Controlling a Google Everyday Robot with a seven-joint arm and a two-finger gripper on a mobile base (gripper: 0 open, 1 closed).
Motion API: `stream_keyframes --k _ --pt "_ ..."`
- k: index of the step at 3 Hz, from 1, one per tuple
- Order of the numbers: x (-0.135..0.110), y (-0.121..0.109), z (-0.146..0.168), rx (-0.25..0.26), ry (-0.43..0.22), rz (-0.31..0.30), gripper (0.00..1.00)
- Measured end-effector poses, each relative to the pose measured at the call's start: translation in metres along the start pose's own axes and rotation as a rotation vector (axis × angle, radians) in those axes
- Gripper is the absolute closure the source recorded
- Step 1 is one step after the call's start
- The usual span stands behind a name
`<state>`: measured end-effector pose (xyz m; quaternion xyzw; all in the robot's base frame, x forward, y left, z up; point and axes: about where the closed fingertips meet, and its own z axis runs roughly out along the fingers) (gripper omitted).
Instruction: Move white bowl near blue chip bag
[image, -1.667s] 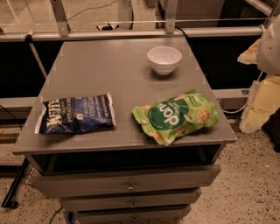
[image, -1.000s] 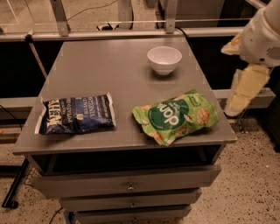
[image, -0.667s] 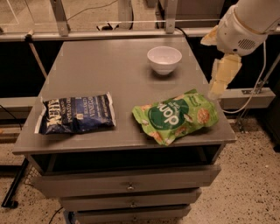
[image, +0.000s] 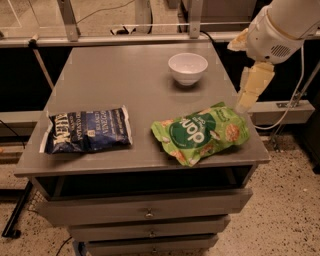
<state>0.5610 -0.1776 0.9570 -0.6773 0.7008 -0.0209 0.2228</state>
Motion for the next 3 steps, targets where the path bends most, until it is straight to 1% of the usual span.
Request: stream_keyframes --k 1,2,3 --pt "-0.01 -0.031 0.032 0.016 -0.013 -0.085 0.0" --pt "-0.014 -0.063 0.069 0.018 -0.031 -0.124 0.0" --pt "-0.021 -0.082 0.091 0.029 -0.04 -0.14 0.0"
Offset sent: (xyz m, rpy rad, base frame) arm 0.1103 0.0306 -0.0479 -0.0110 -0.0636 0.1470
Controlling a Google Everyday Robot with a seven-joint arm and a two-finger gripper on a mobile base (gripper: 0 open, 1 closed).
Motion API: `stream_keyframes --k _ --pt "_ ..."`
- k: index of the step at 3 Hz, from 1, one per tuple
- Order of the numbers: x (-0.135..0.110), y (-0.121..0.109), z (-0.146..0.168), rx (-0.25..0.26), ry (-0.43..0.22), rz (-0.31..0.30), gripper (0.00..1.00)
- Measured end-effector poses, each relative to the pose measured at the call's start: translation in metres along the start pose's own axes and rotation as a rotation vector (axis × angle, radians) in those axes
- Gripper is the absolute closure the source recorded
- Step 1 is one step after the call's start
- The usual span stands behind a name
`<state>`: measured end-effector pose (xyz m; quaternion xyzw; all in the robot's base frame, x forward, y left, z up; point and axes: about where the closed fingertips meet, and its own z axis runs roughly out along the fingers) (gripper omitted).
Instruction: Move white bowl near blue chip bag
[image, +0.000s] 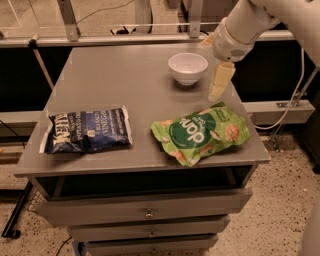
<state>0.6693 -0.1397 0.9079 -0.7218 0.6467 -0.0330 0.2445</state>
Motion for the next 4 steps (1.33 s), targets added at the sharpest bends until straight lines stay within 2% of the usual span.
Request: stream_keyframes --k 2,4 --pt "-0.004 -0.025 0.045 -0.018 -0.018 0.007 0.0" --pt "-0.019 -0.033 0.068 -0.049 -0.035 -0.014 0.48"
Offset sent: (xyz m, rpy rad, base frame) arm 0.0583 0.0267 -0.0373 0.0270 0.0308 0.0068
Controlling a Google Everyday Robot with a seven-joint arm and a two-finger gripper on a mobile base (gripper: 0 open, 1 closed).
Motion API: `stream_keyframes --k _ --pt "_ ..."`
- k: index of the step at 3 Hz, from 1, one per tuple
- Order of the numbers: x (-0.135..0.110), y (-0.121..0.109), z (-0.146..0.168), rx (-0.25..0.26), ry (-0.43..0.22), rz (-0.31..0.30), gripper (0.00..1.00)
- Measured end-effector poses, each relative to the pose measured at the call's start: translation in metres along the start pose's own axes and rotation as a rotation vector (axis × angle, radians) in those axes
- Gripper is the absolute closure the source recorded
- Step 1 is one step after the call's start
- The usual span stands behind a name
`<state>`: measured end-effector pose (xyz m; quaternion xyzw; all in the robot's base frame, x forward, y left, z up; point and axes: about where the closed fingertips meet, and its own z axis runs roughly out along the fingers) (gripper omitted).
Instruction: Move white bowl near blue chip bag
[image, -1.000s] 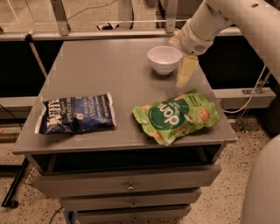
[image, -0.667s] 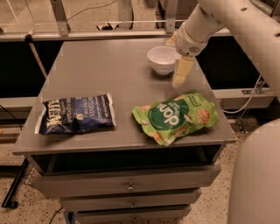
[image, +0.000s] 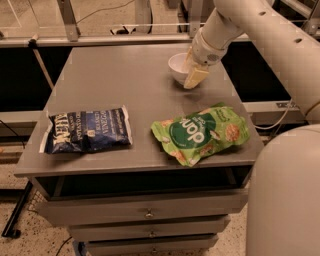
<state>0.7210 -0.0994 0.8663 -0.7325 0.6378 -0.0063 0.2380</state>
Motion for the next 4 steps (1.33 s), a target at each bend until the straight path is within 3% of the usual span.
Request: stream_keyframes --k 1,2,3,4 --pt "-0.012 0.0 -0.001 0.001 -0.038 -0.026 0.72" --pt "-0.044 0.008 -0.008 0.016 -0.154 -0.092 1.0" --pt "-0.074 0.019 -0.011 0.024 -0.26 -0.148 1.0" --pt "-0.079 0.021 -0.01 0.022 -0.273 -0.156 1.0"
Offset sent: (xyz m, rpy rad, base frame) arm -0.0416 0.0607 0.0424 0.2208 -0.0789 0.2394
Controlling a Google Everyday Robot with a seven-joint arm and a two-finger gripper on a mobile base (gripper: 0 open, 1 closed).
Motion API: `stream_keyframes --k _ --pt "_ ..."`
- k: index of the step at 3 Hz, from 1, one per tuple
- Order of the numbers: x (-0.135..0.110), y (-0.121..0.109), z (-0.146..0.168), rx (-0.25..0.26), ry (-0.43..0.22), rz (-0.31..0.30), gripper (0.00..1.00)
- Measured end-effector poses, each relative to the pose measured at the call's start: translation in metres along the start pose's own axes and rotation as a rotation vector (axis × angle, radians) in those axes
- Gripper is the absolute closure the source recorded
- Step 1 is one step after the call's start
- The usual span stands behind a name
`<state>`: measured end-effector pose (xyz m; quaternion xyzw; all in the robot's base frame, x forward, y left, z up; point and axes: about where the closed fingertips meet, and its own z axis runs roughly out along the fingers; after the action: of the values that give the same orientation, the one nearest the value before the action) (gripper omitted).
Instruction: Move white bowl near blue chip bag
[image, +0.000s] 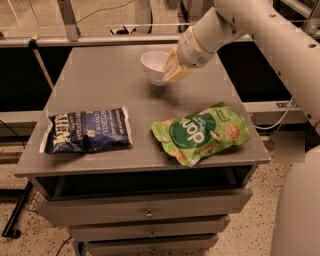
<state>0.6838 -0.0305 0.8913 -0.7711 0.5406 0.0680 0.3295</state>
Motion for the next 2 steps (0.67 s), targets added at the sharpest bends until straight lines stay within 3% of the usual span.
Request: stream_keyframes --k 1,2 --pt "-0.006 0.001 0.007 -0.023 -0.009 -0.026 1.0" --pt "-0.034 0.005 0.017 -0.069 0.001 -0.14 1.0"
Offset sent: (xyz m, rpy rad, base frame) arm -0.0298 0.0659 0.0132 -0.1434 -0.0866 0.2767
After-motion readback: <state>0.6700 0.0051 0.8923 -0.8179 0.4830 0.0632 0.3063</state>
